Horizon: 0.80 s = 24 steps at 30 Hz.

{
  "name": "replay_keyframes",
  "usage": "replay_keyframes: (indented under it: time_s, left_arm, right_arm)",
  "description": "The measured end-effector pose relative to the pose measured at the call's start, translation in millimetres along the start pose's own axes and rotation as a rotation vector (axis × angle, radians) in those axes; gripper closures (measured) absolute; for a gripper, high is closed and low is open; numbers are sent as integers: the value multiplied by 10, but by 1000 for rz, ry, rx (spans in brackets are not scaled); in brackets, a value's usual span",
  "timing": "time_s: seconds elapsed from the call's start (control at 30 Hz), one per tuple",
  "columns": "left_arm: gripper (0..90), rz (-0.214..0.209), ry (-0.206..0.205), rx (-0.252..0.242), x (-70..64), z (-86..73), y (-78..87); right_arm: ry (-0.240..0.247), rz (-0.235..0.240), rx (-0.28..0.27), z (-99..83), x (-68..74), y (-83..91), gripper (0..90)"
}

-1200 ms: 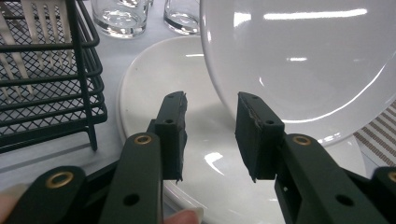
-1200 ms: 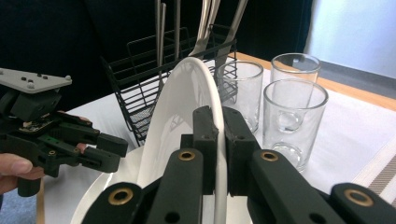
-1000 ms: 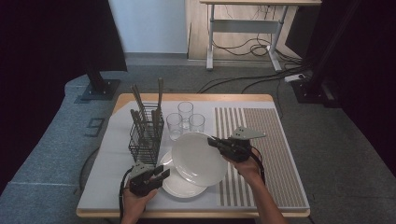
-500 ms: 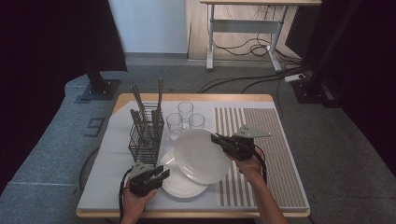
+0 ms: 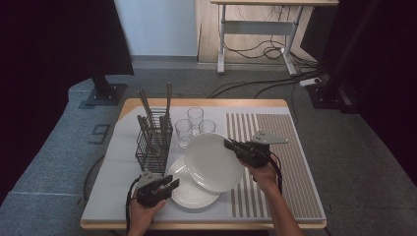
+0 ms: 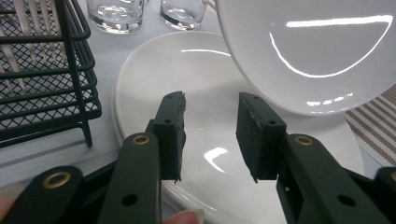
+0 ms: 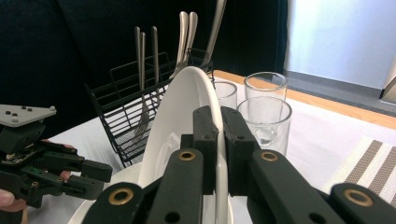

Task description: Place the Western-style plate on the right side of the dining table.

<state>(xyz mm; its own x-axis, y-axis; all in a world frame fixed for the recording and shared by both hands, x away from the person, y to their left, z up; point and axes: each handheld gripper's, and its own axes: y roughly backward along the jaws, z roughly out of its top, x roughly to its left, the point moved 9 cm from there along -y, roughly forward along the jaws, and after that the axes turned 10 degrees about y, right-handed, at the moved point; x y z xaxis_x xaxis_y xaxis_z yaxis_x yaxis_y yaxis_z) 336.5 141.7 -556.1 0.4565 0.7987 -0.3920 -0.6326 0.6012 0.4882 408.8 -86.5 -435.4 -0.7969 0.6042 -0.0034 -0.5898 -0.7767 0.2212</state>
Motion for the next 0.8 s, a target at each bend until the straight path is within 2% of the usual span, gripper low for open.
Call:
replay_keyframes:
  time_s: [0.2, 0.57, 0.8]
  left_arm:
    - [615, 6, -1, 4, 0, -12, -8]
    - [573, 35, -36, 9, 14, -29, -9]
    - [490, 26, -28, 5, -5, -29, 0]
  right_arm:
    - [-3, -10, -6, 15, -36, 14, 858]
    - [-27, -50, -18, 41, -180, 95, 859]
    - [-37, -61, -24, 64, -236, 126, 859]
